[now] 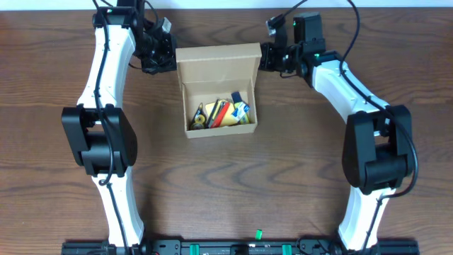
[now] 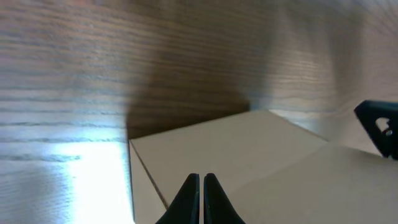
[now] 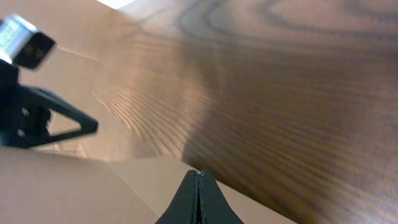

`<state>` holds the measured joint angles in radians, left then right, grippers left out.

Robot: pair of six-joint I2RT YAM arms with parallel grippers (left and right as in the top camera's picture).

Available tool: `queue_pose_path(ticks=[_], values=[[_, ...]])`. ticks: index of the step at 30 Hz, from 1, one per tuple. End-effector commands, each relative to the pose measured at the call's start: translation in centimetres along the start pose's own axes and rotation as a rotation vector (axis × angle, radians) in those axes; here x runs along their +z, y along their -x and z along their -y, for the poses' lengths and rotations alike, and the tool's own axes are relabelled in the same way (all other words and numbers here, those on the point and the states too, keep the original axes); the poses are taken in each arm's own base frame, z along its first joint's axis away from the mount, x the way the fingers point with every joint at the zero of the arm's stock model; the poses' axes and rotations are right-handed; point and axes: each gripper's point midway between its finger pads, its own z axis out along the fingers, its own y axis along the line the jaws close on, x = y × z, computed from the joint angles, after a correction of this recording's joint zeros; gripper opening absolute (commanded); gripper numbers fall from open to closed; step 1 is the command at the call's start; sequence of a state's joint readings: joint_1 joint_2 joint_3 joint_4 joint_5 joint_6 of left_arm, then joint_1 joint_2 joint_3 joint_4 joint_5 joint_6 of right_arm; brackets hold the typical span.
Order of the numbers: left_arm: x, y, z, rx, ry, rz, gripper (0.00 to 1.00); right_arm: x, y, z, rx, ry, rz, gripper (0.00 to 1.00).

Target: Pack container

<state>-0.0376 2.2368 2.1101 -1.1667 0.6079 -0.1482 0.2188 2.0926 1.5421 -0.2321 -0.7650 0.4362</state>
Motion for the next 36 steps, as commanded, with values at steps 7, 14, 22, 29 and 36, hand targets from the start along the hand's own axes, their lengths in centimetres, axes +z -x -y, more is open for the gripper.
queue_pose_path(ticks=[7, 14, 22, 29, 36], values=[[-0.3, 0.5, 0.8, 0.166, 0.054, 0.036, 0.06, -1.7, 0.0, -3.4, -0.201, -0.037, -0.001, 0.01], [-0.3, 0.7, 0.8, 0.201, 0.054, 0.042, 0.05, -4.4, -0.1, -5.1, -0.272, -0.089, 0.003, 0.01], [-0.3, 0.3, 0.6, 0.222, 0.062, 0.027, 0.06, -4.7, -1.5, -5.1, -0.293, -0.092, -0.052, 0.01], [-0.4, 0.3, 0.1, 0.229, 0.086, 0.023, 0.06, -5.2, -1.6, -6.5, -0.343, -0.045, -0.053, 0.01], [-1.5, 1.0, -1.7, 0.210, 0.143, 0.053, 0.06, -5.9, -3.5, -7.0, -0.357, -0.036, -0.120, 0.01]])
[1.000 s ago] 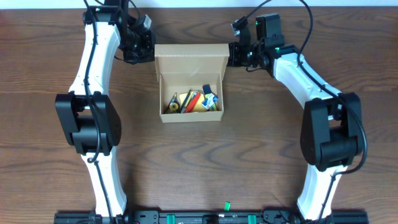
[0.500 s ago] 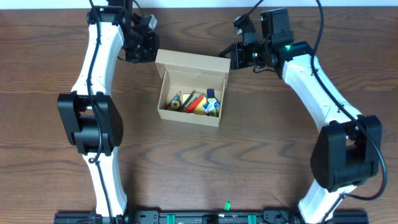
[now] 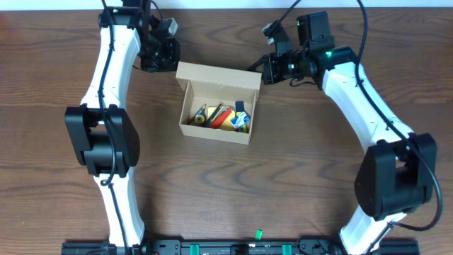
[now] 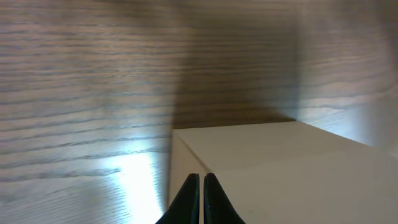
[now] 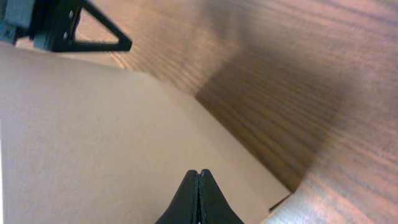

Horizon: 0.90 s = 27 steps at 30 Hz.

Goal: Pack container
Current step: 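Push the box lid over and down with the right gripper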

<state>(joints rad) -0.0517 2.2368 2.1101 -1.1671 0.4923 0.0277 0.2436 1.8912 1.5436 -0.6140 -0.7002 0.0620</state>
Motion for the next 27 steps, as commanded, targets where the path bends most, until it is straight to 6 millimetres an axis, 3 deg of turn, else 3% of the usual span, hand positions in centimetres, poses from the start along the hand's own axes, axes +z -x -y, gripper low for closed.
queue_pose_path(ticks=[1, 9, 15, 27], values=[[-1.8, 0.8, -0.8, 0.017, 0.035, 0.047, 0.06, -1.0, 0.5, -2.7, -0.094, 0.041, 0.012, 0.01], [-2.6, 1.1, -2.6, -0.004, 0.083, 0.068, 0.06, -1.5, -0.5, -5.2, -0.157, 0.063, -0.019, 0.01], [-3.2, 1.6, -3.3, -0.016, 0.122, 0.089, 0.07, -1.2, -2.4, -6.1, -0.162, 0.075, -0.090, 0.01], [-7.2, 3.1, -4.4, -0.054, 0.267, 0.170, 0.12, 0.8, -6.5, -7.8, -0.190, -0.014, -0.249, 0.01]])
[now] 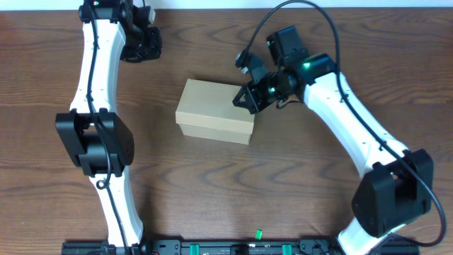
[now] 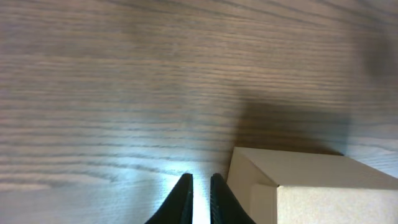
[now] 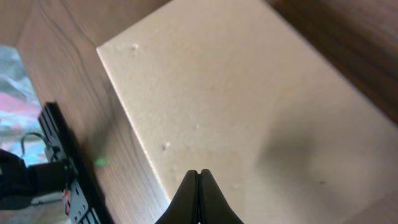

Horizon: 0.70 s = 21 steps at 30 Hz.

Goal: Pack container
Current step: 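Push the box lid over and down with the right gripper, then press the right gripper down on the closed lid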

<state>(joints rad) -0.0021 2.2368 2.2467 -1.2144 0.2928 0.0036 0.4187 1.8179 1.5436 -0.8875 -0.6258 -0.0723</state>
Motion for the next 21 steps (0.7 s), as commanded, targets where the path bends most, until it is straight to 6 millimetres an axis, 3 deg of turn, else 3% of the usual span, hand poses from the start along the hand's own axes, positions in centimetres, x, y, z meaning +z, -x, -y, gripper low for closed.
queue_pose_path(ticks=[1, 10, 21], values=[[-2.7, 0.9, -1.1, -0.028, 0.075, 0.060, 0.12, 0.0, 0.0, -1.0, -0.060, -0.045, -0.010, 0.01], [-5.0, 1.0, -1.7, -0.071, 0.139, 0.076, 0.12, 1.8, -1.8, 0.1, -0.059, -0.188, -0.094, 0.01], [-7.0, 1.5, -1.2, -0.065, 0.136, 0.114, 0.16, 6.0, -5.5, 2.8, 0.023, -0.210, -0.138, 0.01]])
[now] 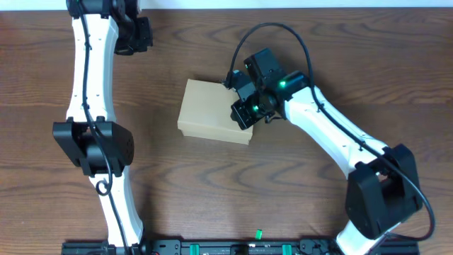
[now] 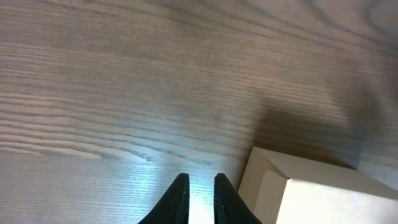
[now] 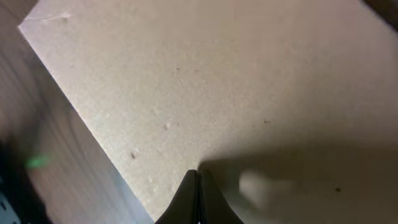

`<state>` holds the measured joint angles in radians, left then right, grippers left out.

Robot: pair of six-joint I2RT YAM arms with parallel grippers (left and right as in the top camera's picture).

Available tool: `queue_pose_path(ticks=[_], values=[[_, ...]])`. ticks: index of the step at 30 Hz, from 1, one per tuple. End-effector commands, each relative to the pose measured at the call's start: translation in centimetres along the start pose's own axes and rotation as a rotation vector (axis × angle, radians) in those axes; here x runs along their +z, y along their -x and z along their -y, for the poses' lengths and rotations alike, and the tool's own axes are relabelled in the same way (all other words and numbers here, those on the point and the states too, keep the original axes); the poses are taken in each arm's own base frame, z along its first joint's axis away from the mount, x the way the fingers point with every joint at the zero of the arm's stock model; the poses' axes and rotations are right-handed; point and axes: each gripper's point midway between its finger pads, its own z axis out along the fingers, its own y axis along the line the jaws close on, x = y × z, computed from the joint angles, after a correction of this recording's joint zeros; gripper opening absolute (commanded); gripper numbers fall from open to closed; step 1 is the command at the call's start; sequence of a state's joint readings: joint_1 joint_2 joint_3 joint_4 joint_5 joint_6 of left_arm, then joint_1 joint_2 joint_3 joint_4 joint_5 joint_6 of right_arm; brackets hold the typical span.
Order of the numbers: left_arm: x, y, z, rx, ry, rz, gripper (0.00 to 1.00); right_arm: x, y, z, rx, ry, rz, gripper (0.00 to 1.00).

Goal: Pack container
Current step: 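Press the right gripper down on the closed lid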

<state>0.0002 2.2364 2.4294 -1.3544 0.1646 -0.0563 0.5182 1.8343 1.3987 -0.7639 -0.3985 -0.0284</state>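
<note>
The cardboard box [image 1: 212, 110] lies closed near the table's middle, slightly skewed, its contents hidden. My right gripper [image 1: 243, 113] is shut, its tips low over the right part of the lid; in the right wrist view the closed tips [image 3: 197, 175] point at the tan lid [image 3: 186, 74] beside their own shadow. My left gripper [image 1: 134, 34] is far off at the back left. Its fingers [image 2: 198, 183] stand slightly apart over bare wood with nothing between them. A corner of the box [image 2: 323, 199] shows at lower right.
The brown wooden table [image 1: 354, 64] runs all round the box. A black rail with a small green light [image 1: 258, 232] lines the front edge. The right arm's cable [image 1: 283, 35] loops above the box's far right side.
My right gripper has moved from the box's far right edge to over the right part of the lid. The left gripper is farther back and left, its fingers a little wider apart.
First the box stood open with colourful items inside, both grippers shut at the upright lid's back corners. Then the lid leaned forward and the box was skewed. Later the lid was down with the left gripper withdrawn. Now my right gripper is on the lid.
</note>
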Motion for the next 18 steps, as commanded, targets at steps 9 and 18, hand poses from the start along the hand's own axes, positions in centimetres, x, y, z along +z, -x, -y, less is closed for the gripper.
queue_pose_path(ticks=[9, 18], values=[[-3.5, 1.3, -0.1, -0.025, 0.007, 0.087, 0.23, 3.7, -4.4, 1.0, 0.037, -0.097, -0.103, 0.01], [-4.5, 0.9, -0.2, -0.025, 0.015, 0.090, 0.64, 2.6, -3.1, 0.8, 0.024, -0.113, -0.062, 0.01]])
